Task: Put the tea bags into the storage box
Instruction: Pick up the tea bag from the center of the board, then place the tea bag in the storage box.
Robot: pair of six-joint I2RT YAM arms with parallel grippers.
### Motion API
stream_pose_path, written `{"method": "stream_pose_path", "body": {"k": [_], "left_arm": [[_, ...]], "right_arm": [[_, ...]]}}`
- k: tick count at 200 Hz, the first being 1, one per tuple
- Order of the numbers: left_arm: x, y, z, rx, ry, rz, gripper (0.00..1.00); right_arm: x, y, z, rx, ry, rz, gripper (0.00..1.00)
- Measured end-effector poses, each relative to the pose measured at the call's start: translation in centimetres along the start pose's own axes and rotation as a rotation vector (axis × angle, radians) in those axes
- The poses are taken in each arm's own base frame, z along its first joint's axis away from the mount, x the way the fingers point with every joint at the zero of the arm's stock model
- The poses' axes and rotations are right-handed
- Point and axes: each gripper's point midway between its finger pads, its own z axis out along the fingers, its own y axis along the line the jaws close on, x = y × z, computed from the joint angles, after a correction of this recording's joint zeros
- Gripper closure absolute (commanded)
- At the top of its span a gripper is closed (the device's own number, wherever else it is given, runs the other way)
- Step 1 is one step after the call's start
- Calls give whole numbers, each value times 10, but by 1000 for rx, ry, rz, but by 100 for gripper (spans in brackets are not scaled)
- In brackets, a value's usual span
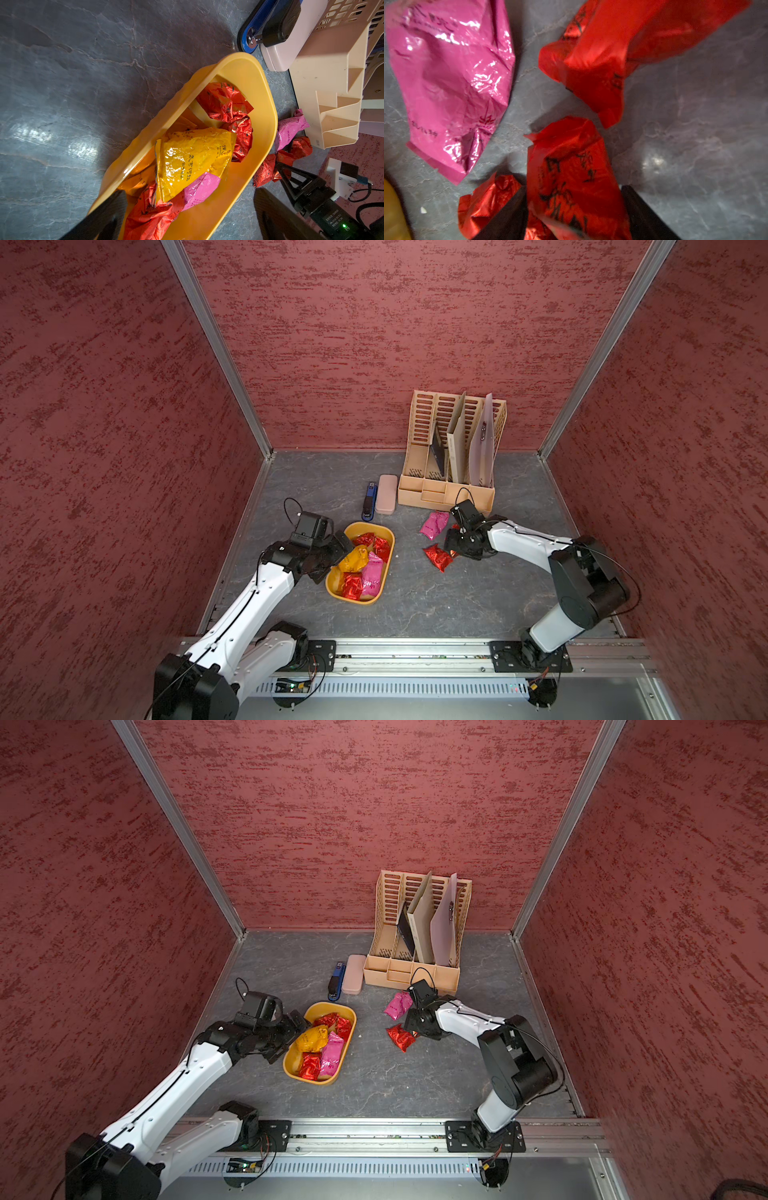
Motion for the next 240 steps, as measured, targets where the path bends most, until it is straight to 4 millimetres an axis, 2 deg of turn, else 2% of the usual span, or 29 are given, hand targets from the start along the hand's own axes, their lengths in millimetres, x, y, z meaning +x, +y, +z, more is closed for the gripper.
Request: {"method": "stream_pose_path", "body": {"k": [26, 60, 81, 106, 125, 139, 179, 200, 222, 240], "left_arm": [[-1, 0, 0, 2, 0, -2, 0], [-4, 0, 1, 3, -1, -9, 0], [-4, -1, 2, 5, 0, -10, 0], [-5, -2, 1, 8, -2, -10, 0], [-6, -2, 1, 10, -5, -13, 0], [-7, -1, 0, 10, -7, -17, 0], [-14, 1, -3, 20, -25, -49, 0], [-17, 1, -9, 34, -38, -58, 0], [-15, 1, -16, 50, -47, -55, 0], [-12, 3, -21, 56, -50, -50, 0]], "right_arm": [[-3, -1, 0, 9, -13, -31, 62], [-4, -4, -6, 18, -20, -67, 64], [-5, -2, -27, -6, -39, -88, 65], [-4, 15, -67, -125, -76, -108, 70], [2, 36, -92, -229, -82, -134, 71], [12, 59, -105, -303, -66, -174, 71], [34, 127, -123, -445, -17, -285, 73], [38, 167, -117, -494, 13, -336, 75], [45, 205, -98, -522, 61, -389, 75], [54, 228, -81, -532, 102, -428, 75]]}}
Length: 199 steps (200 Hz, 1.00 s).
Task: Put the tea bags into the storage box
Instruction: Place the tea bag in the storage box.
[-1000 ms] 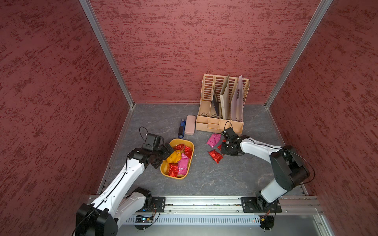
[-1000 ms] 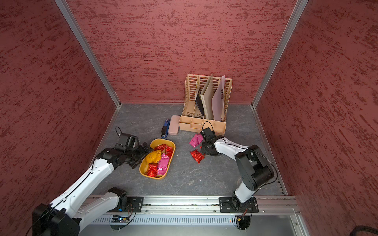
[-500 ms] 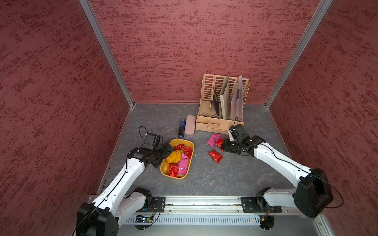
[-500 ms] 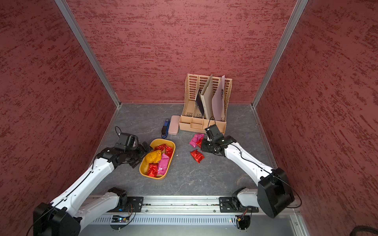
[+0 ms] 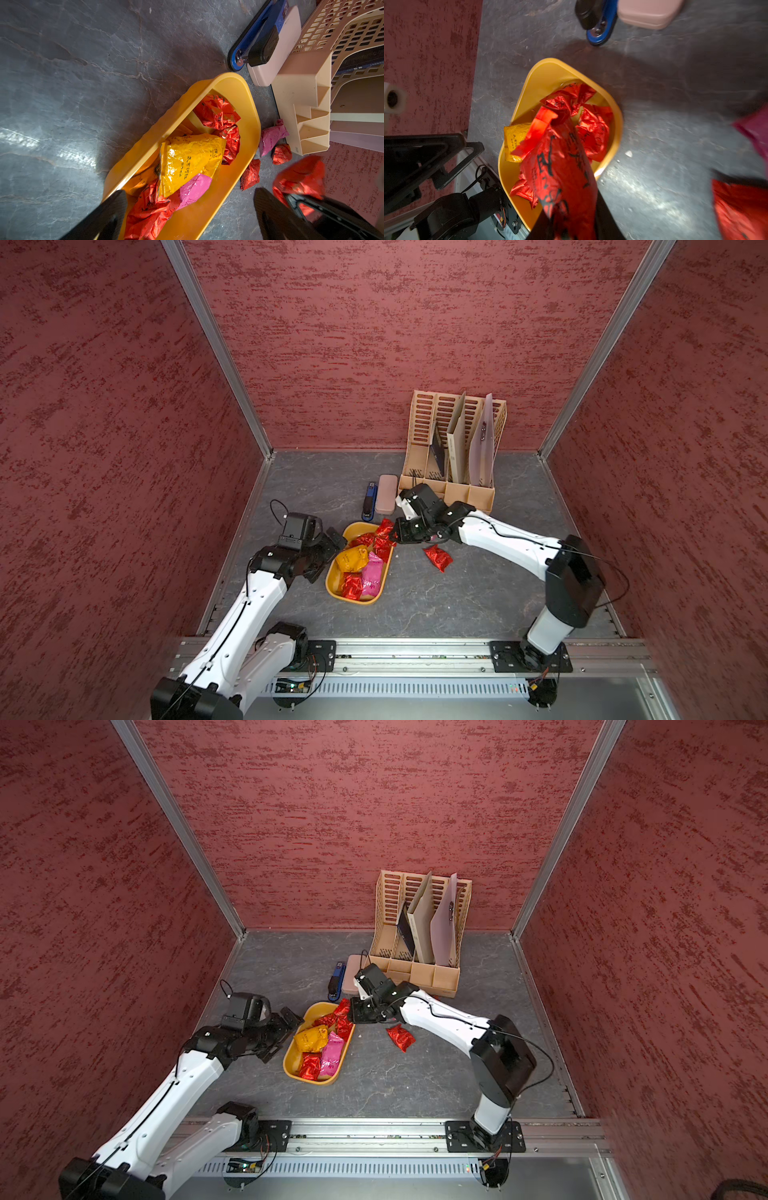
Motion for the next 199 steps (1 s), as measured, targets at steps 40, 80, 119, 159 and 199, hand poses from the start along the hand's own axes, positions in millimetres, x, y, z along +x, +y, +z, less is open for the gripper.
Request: {"method": "stream_pose_path", "body": {"k": [40, 80, 119, 159, 199], "left_arm": [[5, 8, -5, -22, 10, 16, 0], [6, 11, -5, -35, 15, 23, 0], [5, 10, -5, -36, 16, 25, 0], [1, 5, -1, -52, 32, 34, 0], [-4, -29, -2, -27, 38, 126, 0]], "right_arm": [[-12, 19, 42, -30, 58, -52, 75], [-16, 15, 64, -12, 95, -75, 66], [-10, 7, 72, 16, 135, -90, 24], [-4, 1, 38, 50, 97, -87, 19], [-23, -17, -33, 118, -51, -37, 19]]}}
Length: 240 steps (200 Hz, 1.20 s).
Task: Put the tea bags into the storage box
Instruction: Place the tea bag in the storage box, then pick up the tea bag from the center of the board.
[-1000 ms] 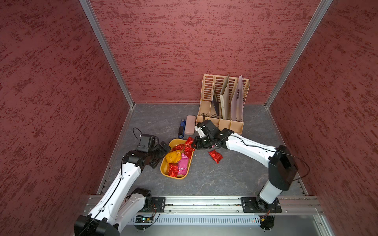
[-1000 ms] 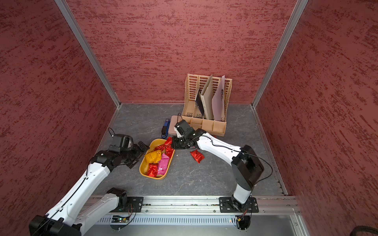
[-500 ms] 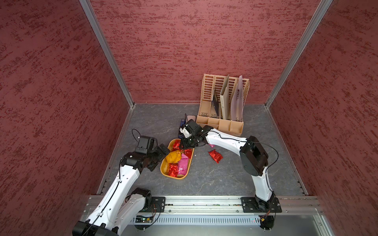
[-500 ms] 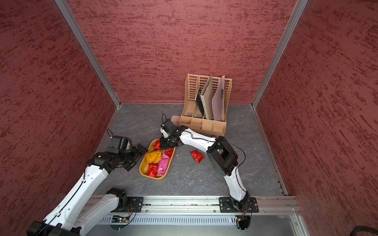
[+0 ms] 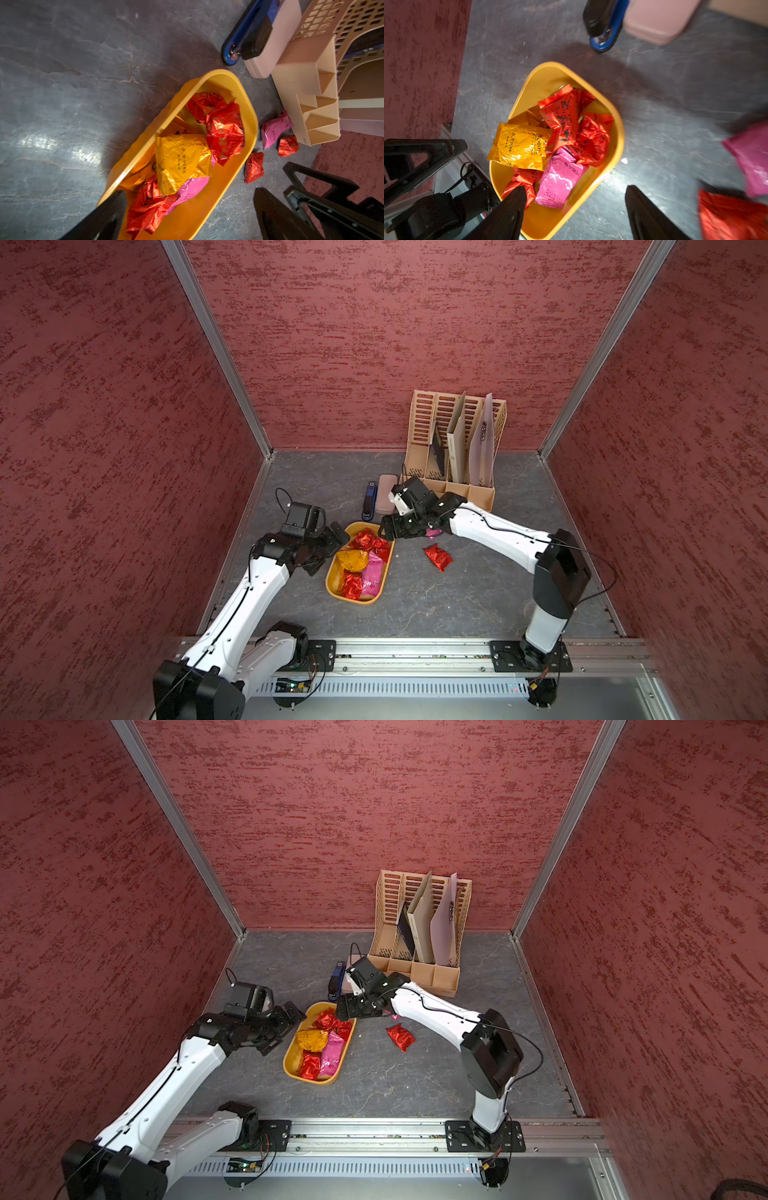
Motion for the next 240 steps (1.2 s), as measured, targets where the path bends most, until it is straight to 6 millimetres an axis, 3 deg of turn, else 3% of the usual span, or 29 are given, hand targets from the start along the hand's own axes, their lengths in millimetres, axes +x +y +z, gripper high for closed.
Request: {"method": "stream_pose_path", "body": {"k": [25, 60, 77, 109, 138, 165, 205, 240], "left_arm": [[6, -32, 5, 8, 27, 120, 0], [19, -67, 28, -27, 91, 263, 0], [25, -76, 40, -45, 123, 297, 0], [27, -78, 50, -59, 141, 305, 0], [26, -79, 46, -48, 127, 303, 0], [30, -67, 39, -45, 111, 288, 0], [32, -44, 33, -60, 88, 235, 0], [27, -43, 29, -58, 63, 212, 0]], "right_arm": [[-7, -43, -18, 103, -49, 83, 19], [5, -116, -9, 253, -18, 224, 25], [9, -136, -2, 291, 3, 269, 29], [12, -152, 19, 321, 30, 302, 31], [19, -168, 41, 366, 72, 318, 31], [19, -179, 51, 412, 81, 314, 35], [10, -185, 59, 423, 68, 306, 60], [8, -190, 61, 425, 65, 309, 81]]}}
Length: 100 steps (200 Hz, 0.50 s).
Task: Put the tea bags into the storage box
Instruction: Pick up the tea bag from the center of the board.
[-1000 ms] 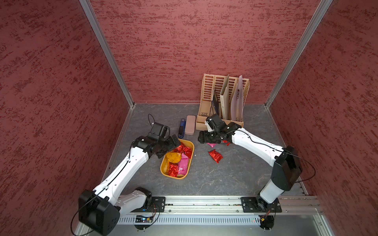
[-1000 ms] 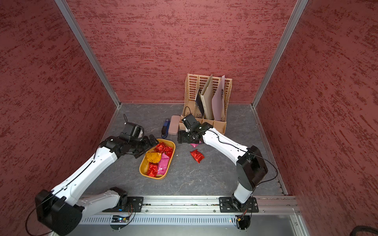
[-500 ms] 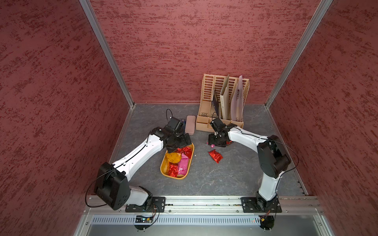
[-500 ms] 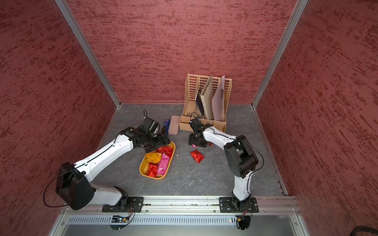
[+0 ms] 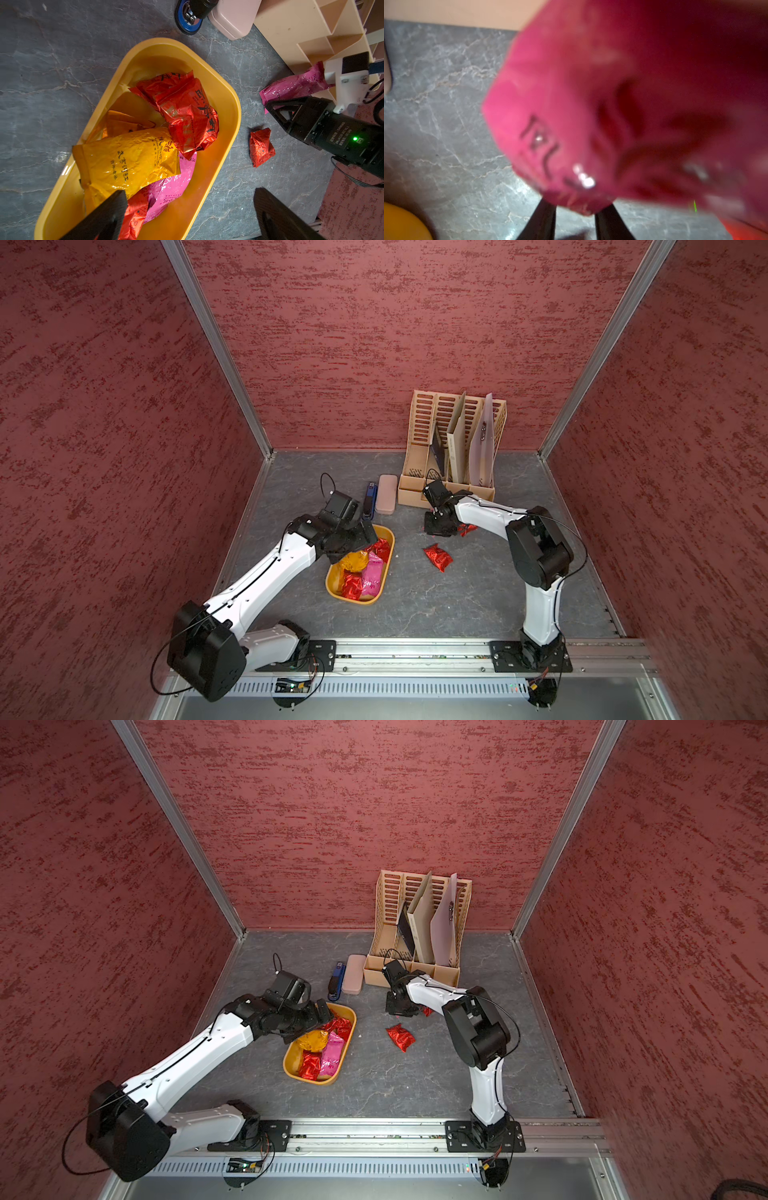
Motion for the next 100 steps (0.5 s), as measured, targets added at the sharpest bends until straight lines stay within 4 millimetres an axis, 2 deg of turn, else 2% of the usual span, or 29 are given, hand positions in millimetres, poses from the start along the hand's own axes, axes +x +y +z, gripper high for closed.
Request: {"method": "stream_pose_path", "body": {"k": [20, 36, 73, 100], "left_arm": [[-1, 1, 0, -4, -5, -3, 0], [-2, 1, 0, -6, -8, -4, 0], [-6, 3, -2, 2, -23, -26, 0], [-9, 16, -3, 33, -47, -97, 0]], "right_arm": [[-3, 0, 0, -5, -8, 3, 89], [-5, 0, 0, -13, -13, 4, 100], [5, -3, -10, -36, -16, -8, 100], [13, -3, -36, -85, -33, -21, 100]]}}
